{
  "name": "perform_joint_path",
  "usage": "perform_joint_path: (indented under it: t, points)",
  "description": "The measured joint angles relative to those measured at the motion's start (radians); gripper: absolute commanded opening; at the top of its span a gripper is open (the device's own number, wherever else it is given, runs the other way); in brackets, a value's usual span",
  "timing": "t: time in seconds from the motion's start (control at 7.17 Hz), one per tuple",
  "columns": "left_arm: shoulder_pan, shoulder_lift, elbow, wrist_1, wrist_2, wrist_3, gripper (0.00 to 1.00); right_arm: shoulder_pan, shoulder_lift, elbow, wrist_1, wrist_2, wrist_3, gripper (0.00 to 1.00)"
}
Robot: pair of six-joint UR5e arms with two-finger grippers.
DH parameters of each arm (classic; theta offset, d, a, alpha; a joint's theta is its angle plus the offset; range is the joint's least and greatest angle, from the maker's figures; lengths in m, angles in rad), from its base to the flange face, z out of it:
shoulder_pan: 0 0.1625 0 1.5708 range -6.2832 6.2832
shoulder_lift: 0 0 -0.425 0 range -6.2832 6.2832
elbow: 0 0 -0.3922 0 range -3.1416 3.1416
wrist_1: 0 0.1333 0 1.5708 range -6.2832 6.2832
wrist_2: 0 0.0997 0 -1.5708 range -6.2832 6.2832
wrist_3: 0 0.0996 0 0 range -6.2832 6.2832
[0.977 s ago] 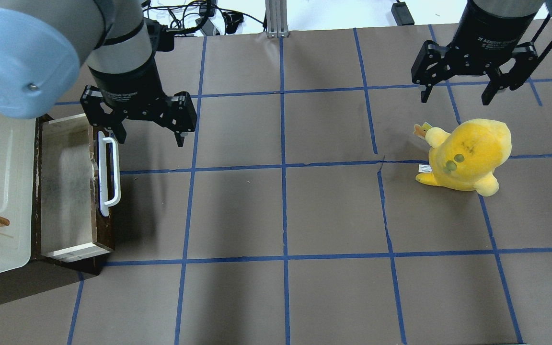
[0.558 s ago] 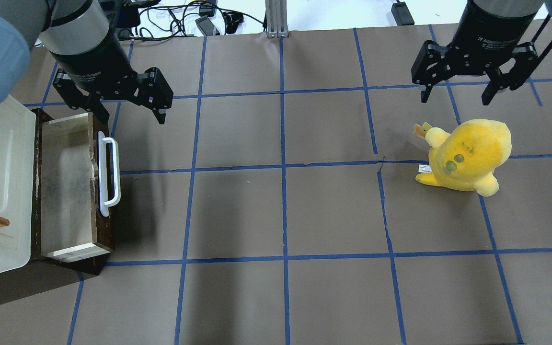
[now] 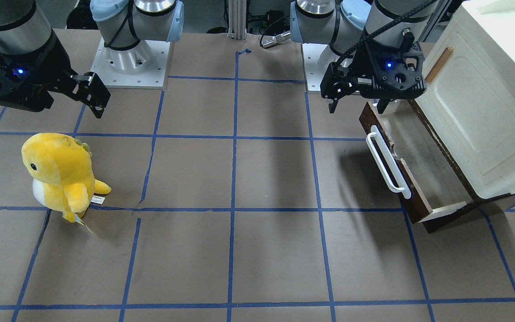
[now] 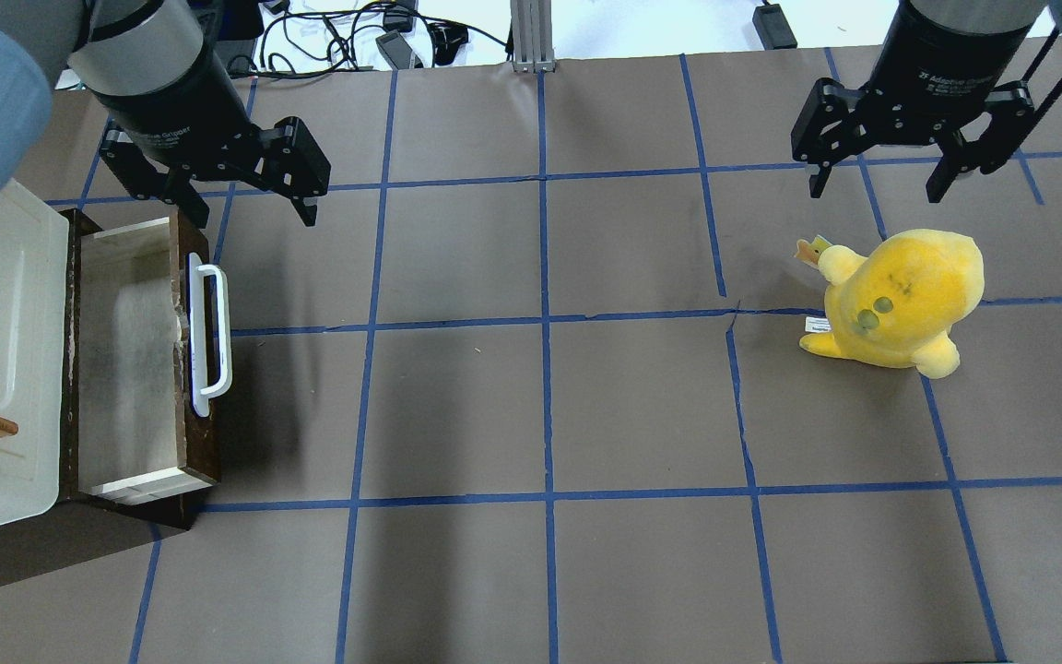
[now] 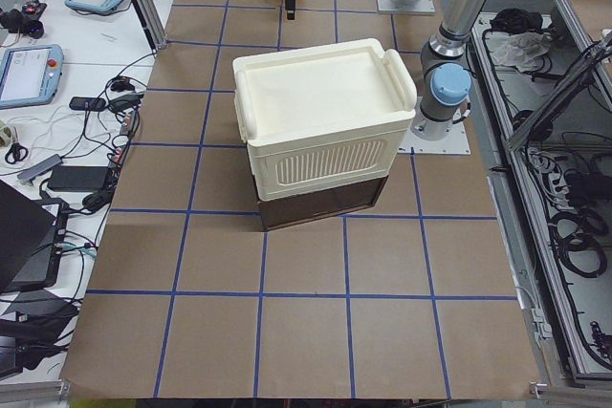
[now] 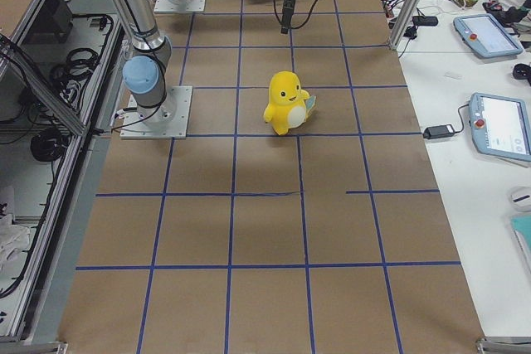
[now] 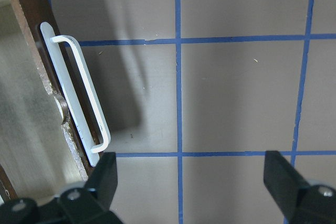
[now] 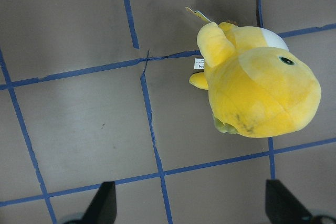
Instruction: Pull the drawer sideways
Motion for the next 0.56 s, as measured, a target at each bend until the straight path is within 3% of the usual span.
perform_joint_path:
  t: [0.56]
  points:
    - [-0.003,0.008,0.016,-0.008,-0.009,-0.005,1.0,0.0,0.0,0.0,0.0,0.0,0.0,1.0]
